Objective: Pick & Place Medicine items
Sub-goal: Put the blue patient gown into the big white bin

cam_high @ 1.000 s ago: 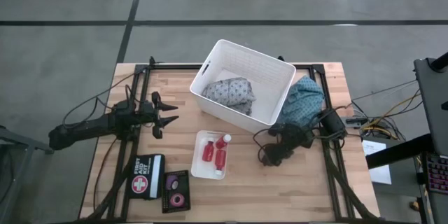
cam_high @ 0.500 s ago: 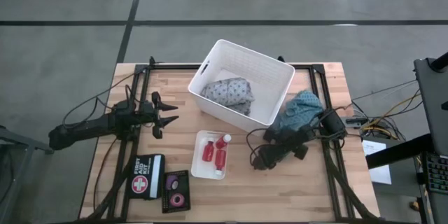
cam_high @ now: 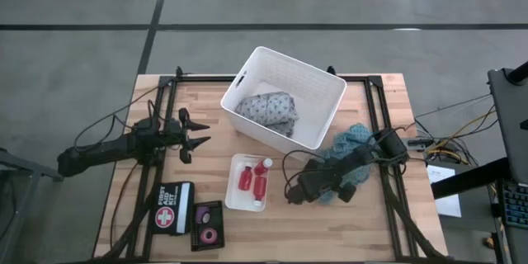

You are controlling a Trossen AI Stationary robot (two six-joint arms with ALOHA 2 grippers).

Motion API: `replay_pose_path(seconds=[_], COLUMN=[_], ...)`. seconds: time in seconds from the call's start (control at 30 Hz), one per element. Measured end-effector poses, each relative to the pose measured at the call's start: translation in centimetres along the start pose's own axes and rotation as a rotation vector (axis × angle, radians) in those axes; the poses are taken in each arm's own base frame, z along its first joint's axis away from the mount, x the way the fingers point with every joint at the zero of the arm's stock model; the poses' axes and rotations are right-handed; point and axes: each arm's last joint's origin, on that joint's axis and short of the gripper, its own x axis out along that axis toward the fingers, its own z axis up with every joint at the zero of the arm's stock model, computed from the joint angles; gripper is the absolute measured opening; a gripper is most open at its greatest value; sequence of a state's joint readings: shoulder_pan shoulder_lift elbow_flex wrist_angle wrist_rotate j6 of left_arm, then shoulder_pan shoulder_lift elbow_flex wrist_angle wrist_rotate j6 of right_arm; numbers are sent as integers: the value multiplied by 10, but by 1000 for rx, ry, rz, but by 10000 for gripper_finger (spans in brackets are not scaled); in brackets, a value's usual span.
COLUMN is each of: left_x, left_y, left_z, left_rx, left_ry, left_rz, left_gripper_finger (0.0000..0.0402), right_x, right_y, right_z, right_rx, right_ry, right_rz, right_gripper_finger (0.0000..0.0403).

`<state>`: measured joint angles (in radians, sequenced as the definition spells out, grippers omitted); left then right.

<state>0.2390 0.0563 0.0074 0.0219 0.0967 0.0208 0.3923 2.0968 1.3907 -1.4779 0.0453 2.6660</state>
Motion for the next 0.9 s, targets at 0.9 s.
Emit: replay_pose_path(seconds=[0.9], left_x=[0], left_y=[0], left_z=[0], left_rx=[0], left_ry=[0], left_rz=[0], left_gripper_finger=[184], right_x=[-76], right_y=[7], right_z=[-43], right_rx=[-77], right_ry=[674], right_rz=[64], right_gripper_finger=[13])
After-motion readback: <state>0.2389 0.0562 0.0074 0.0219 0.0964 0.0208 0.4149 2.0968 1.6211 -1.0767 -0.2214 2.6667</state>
